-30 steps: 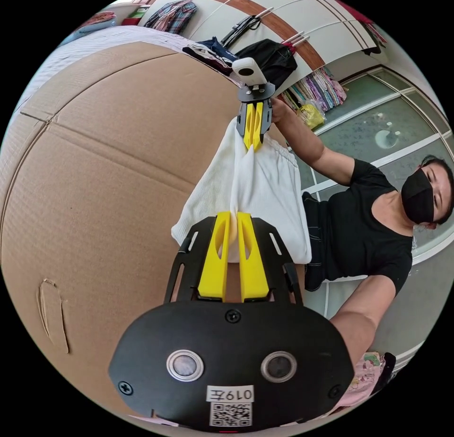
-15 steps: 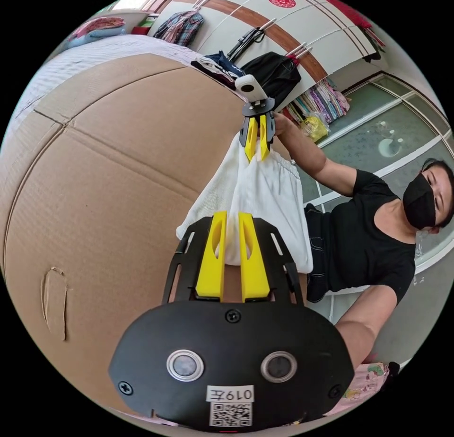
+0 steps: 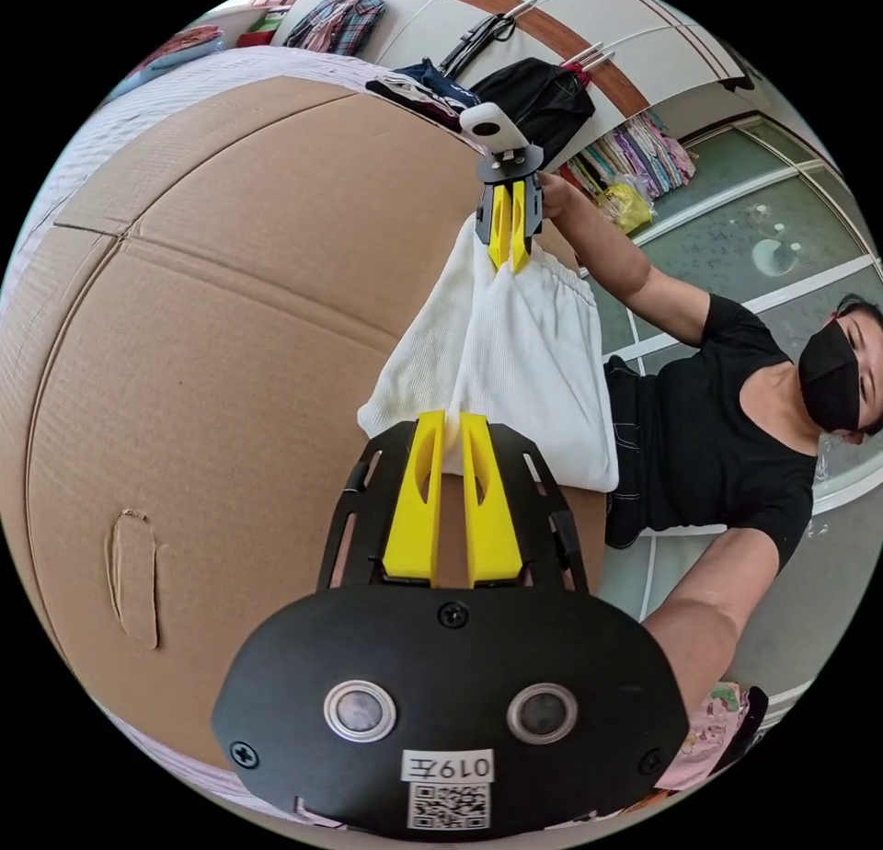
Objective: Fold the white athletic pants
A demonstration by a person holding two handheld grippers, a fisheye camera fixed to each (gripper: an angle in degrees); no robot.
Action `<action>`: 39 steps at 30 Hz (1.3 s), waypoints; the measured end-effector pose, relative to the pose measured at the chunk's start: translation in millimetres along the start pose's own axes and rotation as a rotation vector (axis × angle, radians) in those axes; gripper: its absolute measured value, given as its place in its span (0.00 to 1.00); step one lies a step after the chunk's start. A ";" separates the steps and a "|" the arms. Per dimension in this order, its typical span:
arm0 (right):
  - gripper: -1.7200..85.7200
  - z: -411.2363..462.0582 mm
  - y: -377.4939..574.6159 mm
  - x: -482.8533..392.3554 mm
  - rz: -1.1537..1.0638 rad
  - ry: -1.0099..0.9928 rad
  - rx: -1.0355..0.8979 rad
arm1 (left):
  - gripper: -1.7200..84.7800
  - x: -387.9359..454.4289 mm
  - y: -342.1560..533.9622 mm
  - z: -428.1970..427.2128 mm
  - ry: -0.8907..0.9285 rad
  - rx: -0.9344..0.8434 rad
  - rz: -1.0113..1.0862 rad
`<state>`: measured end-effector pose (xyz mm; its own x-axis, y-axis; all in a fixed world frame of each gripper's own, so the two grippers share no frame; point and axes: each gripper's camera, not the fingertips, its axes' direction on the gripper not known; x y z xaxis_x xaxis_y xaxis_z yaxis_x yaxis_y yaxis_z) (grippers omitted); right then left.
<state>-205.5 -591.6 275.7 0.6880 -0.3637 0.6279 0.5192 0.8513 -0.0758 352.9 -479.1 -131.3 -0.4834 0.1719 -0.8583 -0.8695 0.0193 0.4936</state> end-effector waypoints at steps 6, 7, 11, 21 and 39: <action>0.03 9.8 19.9 15.6 0.021 0.004 0.011 | 0.03 -3.8 7.6 2.5 0.009 -0.022 -0.034; 0.03 11.3 24.5 17.9 0.020 -0.001 0.017 | 0.03 -2.8 10.0 3.7 0.009 -0.020 -0.036; 0.08 15.7 45.4 22.6 0.003 -0.004 0.043 | 0.03 4.8 26.1 0.7 -0.004 0.021 -0.031; 0.02 43.0 80.9 31.0 0.003 0.114 0.029 | 0.03 13.0 59.9 13.8 -0.074 -0.006 -0.058; 0.17 69.0 299.2 -26.6 0.072 0.397 0.468 | 0.09 87.4 211.2 -14.8 -0.218 0.474 -0.129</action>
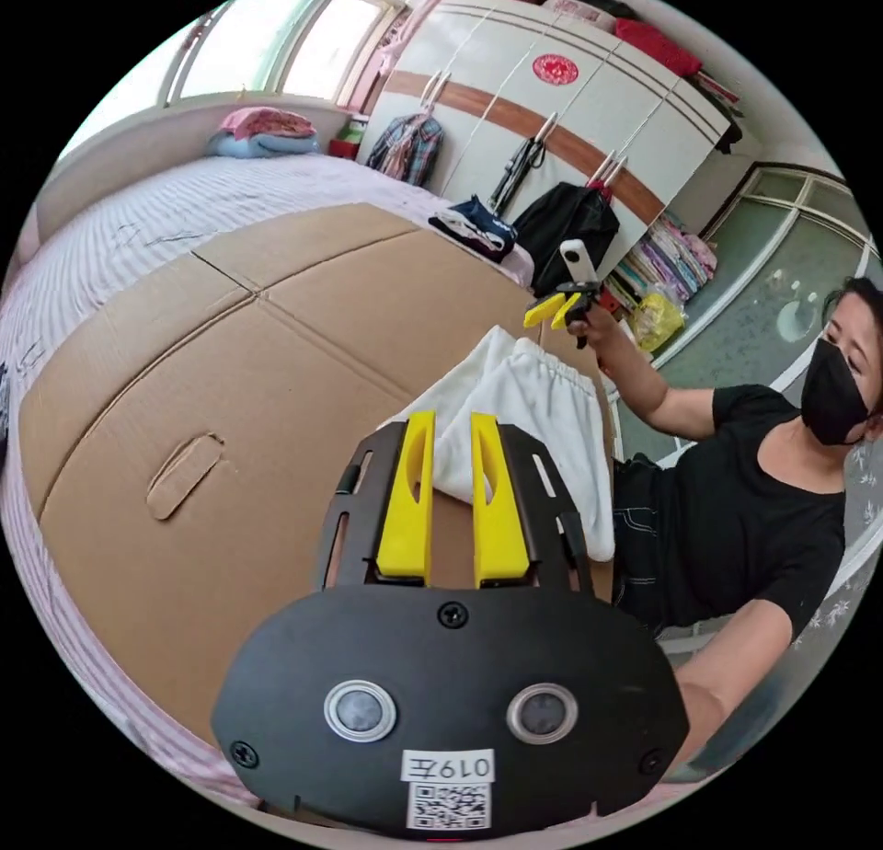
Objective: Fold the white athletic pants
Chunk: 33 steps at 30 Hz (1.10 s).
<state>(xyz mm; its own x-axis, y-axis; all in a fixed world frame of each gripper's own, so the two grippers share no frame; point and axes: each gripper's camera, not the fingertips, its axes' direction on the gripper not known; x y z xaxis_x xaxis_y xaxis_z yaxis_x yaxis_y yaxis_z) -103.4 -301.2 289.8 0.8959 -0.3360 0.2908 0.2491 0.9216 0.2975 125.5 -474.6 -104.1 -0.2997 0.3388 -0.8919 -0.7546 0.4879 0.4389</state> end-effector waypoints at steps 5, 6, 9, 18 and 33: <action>0.21 14.1 106.6 -2.9 0.174 -0.048 0.004 | 0.14 61.4 120.4 -1.7 -0.038 0.208 -0.188; 0.21 16.1 114.9 -3.6 0.185 -0.053 0.008 | 0.15 66.6 133.2 0.7 -0.045 0.221 -0.218; 0.23 26.3 144.8 -6.7 0.228 -0.089 0.035 | 0.15 80.2 187.0 16.6 -0.001 0.287 -0.388; 0.17 45.9 182.2 -7.0 0.254 -0.055 0.029 | 0.18 93.9 238.6 53.2 0.019 0.224 -0.614; 0.12 56.0 203.6 -12.2 0.176 -0.045 0.080 | 0.08 76.1 234.1 100.1 0.050 0.087 -0.540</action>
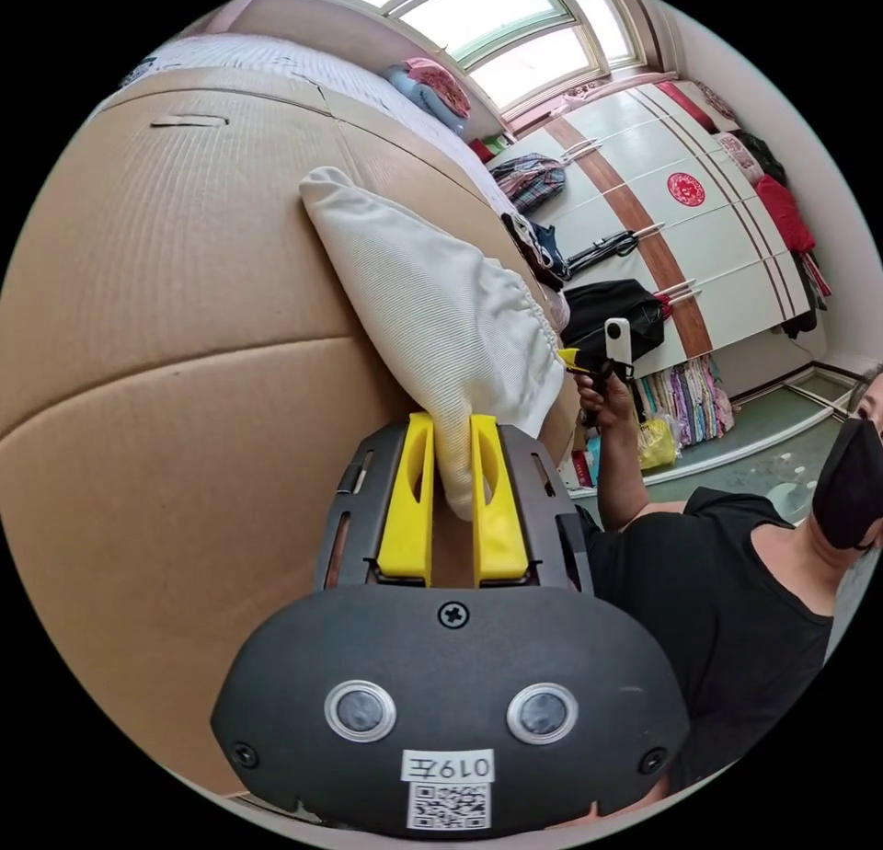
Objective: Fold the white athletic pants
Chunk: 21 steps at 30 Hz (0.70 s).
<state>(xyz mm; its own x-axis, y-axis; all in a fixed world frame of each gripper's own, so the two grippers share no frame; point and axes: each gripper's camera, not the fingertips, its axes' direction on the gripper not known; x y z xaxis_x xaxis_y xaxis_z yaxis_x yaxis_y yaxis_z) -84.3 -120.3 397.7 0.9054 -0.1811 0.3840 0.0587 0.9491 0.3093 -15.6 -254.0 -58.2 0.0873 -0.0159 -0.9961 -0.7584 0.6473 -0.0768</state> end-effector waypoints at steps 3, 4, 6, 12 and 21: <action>0.12 11.1 -21.4 -5.0 -0.029 0.020 0.002 | 0.07 -5.5 -15.7 -3.0 -0.055 -0.001 0.028; 0.12 16.6 -33.6 -6.0 -0.039 0.028 0.006 | 0.06 -9.2 -25.5 -3.7 -0.087 -0.004 0.040; 0.12 25.4 -54.5 -4.5 -0.046 0.045 0.012 | 0.06 -18.0 -43.0 -4.0 -0.126 -0.002 0.051; 0.12 51.3 -113.3 10.4 -0.024 0.071 0.051 | 0.06 -55.4 -101.2 2.6 -0.182 0.033 0.052; 0.12 74.9 -99.7 25.3 0.023 0.049 0.044 | 0.09 -89.4 -96.5 42.4 -0.072 0.017 0.045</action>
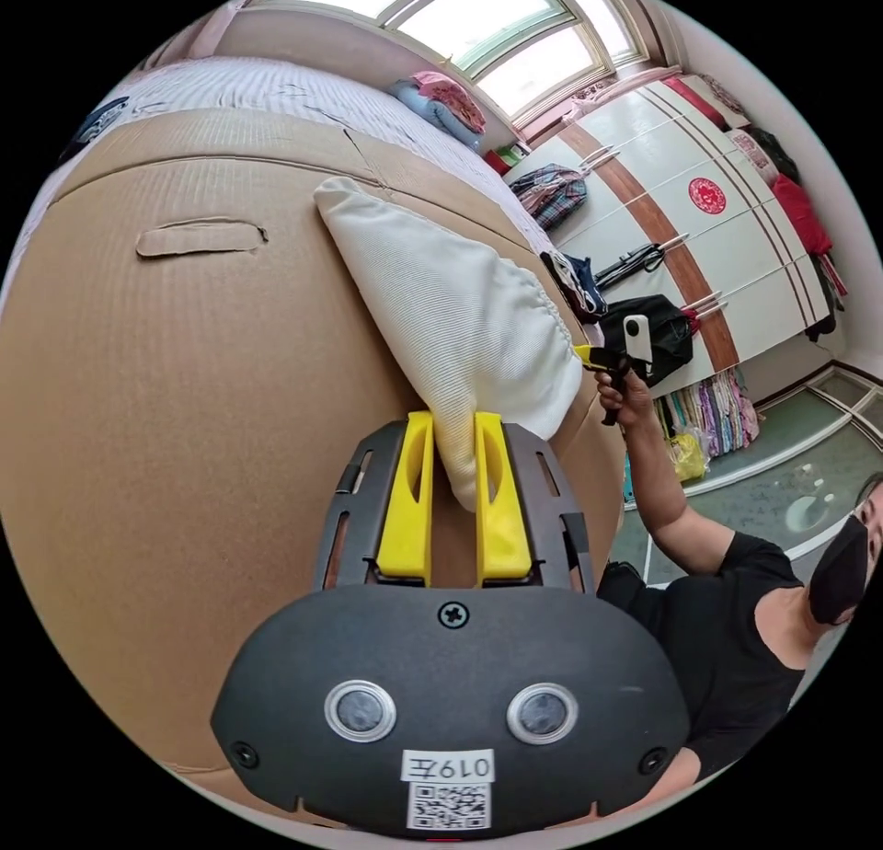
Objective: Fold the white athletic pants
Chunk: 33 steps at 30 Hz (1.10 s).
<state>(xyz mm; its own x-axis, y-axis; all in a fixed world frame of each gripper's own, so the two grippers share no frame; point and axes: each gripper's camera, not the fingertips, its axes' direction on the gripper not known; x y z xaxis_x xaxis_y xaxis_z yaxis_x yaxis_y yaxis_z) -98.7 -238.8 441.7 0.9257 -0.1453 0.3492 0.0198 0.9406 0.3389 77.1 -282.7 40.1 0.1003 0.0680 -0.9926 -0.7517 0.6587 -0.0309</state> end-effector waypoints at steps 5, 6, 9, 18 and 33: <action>0.13 20.4 33.4 -14.6 0.011 -0.038 0.045 | 0.10 7.5 29.6 14.4 0.040 0.065 0.035; 0.13 22.8 36.6 -19.7 0.005 -0.027 0.047 | 0.10 11.8 32.8 15.6 0.025 0.071 0.048; 0.14 34.1 53.5 -50.3 -0.051 0.035 0.060 | 0.10 39.5 49.8 22.3 -0.080 0.106 0.114; 0.13 79.4 153.9 -216.9 -0.457 0.370 0.219 | 0.13 167.6 123.3 95.2 -0.564 0.174 0.447; 0.06 329.3 340.9 -407.6 -1.154 1.391 0.148 | 0.09 282.9 194.8 289.1 -1.251 -0.015 0.867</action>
<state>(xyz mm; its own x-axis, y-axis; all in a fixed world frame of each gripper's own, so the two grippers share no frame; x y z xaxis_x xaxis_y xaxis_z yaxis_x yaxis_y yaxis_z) -593.7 40.1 702.5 0.0798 -0.2263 -0.9708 0.8521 0.5208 -0.0514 147.5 81.5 -212.9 0.1031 0.9942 0.0292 -0.8724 0.0763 0.4827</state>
